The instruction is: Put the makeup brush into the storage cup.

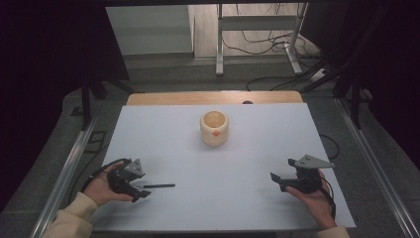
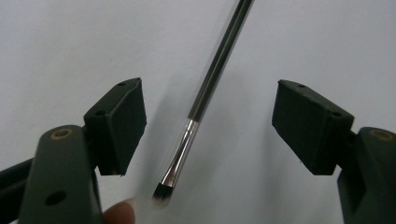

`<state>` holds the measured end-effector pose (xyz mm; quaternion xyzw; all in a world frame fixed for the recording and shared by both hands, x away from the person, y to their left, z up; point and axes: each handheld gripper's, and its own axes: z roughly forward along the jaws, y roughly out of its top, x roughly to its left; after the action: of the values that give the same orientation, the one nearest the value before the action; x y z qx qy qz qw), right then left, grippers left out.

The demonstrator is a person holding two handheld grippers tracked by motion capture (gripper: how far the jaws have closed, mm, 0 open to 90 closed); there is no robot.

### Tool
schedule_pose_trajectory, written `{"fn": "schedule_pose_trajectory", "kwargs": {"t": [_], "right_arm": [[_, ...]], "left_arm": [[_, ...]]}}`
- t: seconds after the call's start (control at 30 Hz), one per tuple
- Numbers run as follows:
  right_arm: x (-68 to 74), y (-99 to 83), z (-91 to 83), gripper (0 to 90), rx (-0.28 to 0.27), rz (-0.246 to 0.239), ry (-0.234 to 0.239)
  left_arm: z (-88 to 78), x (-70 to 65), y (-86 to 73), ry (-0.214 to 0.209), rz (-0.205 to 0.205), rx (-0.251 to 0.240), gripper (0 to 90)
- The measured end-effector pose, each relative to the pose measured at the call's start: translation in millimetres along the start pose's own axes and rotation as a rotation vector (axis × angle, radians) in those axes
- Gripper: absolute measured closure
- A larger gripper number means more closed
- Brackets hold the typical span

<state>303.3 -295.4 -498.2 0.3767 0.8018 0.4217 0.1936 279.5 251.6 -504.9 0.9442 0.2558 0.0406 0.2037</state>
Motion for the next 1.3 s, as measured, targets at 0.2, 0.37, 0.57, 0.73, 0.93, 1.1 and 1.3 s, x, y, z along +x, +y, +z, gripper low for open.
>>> {"fn": "schedule_pose_trajectory", "kwargs": {"t": [0.2, 0.37, 0.57, 0.73, 0.93, 1.1, 1.3], "right_arm": [[-0.3, -0.1, 0.3, 13.2, 0.001, -0.001, -0.002], [-0.3, 0.0, 0.3, 13.2, 0.001, -0.001, -0.002], [-0.1, -0.1, 0.7, 13.2, 0.003, -0.005, -0.001], [-0.1, 0.0, 0.2, 13.2, 0.001, -0.003, -0.003], [1.1, 0.3, 0.5, 13.2, 0.003, -0.009, -0.004], [1.4, 0.5, 0.3, 13.2, 0.001, -0.01, -0.003], [1.5, 0.6, 0.1, 13.2, 0.0, -0.01, -0.004]], "left_arm": [[4.4, 3.1, -1.6, -0.004, 0.002, 0.029, 26.4], [9.5, 5.7, -1.7, -0.015, -0.011, 0.044, 28.6], [14.4, 7.8, -0.8, -0.019, -0.008, 0.07, 37.9], [12.9, 8.7, 0.3, -0.037, 0.006, 0.076, 48.1], [11.6, 11.7, 2.9, -0.048, 0.014, 0.098, 71.2], [12.3, 7.3, 8.3, -0.055, 0.057, 0.132, 80.9], [12.4, 4.9, 10.7, -0.042, 0.095, 0.146, 83.3]]}}
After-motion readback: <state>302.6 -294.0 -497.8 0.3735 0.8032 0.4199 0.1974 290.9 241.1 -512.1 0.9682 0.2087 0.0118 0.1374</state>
